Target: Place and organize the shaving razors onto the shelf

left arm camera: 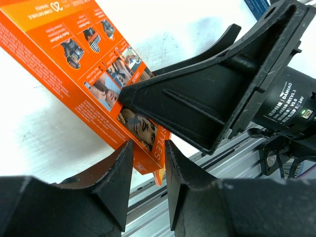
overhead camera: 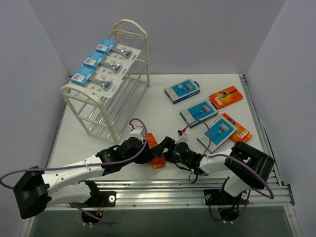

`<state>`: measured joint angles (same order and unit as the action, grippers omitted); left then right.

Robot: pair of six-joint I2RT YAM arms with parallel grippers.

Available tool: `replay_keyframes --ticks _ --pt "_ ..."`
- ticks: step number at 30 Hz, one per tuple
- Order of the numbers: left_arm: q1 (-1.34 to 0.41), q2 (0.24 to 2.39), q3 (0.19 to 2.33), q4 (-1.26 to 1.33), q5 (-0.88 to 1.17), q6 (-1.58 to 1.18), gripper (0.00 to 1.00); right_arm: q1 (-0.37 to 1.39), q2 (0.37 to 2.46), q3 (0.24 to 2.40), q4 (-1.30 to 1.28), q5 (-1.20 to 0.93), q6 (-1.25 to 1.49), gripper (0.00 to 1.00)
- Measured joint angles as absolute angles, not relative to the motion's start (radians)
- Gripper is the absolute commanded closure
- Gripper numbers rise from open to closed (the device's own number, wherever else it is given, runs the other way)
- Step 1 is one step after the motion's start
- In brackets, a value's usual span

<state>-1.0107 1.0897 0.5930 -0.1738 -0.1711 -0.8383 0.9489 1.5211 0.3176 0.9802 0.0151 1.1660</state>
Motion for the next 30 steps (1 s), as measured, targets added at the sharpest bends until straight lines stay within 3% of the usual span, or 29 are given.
replay_keyframes --ticks 23,30 --pt "-1.013 1.213 0.744 -0.244 -0.176 -0.729 0.61 0.988 1.485 0.237 1.043 0.133 1.366 0.20" --pt "-1.030 1.196 0.807 -0.017 -0.149 -0.739 0.61 1.138 1.510 0.234 1.178 -0.130 1.515 0.20"
